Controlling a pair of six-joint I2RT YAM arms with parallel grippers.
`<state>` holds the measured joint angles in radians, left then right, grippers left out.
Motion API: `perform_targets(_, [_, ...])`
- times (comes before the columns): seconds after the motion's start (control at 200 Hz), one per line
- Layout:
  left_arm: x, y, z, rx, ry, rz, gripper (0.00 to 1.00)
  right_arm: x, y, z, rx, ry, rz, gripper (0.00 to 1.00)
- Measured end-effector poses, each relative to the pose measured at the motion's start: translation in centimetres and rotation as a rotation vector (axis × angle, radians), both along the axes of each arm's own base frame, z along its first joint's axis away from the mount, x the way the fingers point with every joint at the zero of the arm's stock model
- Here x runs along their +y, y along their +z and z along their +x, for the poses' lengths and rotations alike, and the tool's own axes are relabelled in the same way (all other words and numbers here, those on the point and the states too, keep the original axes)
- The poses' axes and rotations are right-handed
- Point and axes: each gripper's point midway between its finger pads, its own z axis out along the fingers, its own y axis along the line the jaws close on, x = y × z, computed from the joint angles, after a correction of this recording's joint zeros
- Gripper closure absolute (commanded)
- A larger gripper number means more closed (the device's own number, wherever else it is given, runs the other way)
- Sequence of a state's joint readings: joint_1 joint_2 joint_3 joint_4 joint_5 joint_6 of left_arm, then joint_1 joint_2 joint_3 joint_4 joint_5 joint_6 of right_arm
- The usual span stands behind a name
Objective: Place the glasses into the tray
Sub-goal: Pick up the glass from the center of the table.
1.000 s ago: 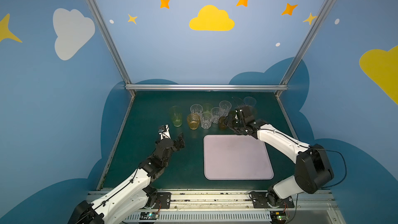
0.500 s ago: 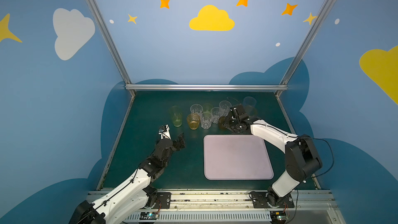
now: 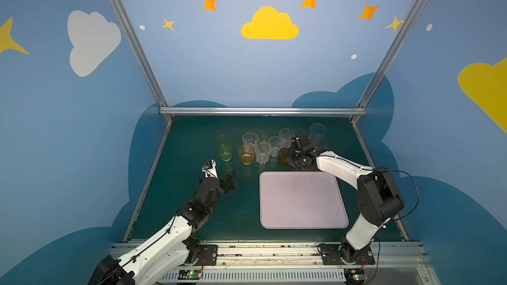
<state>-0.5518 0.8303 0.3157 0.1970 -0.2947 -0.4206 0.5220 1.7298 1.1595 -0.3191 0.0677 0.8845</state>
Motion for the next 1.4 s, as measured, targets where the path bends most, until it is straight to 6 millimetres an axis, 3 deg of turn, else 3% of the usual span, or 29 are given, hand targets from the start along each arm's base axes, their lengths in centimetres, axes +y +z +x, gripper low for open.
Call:
perform_targets(0.245, [-0.2,-0.3,0.0,0.013,-0.011,-0.003,0.0,-0.7,-0.1,0.7,-0.006,-0.032,0.008,0.63])
perform_targets(0.506, [0.0,-0.4,0.1,0.016,-0.001,-0.006,0.0,-0.8,-1.3,0.9,0.015,-0.046,-0.003,0.74])
perform_targets(1.197, [0.0,-0.9,0.2,0.033,-0.002,0.002,0.0,-1.4,-1.8,0.7,0.023,-0.052,-0.036,1.0])
perform_targets(1.402, [0.0,-1.0,0.2,0.033,-0.002,0.002,0.0,-1.4,-2.1,0.1,0.018,-0.034,-0.045,1.0])
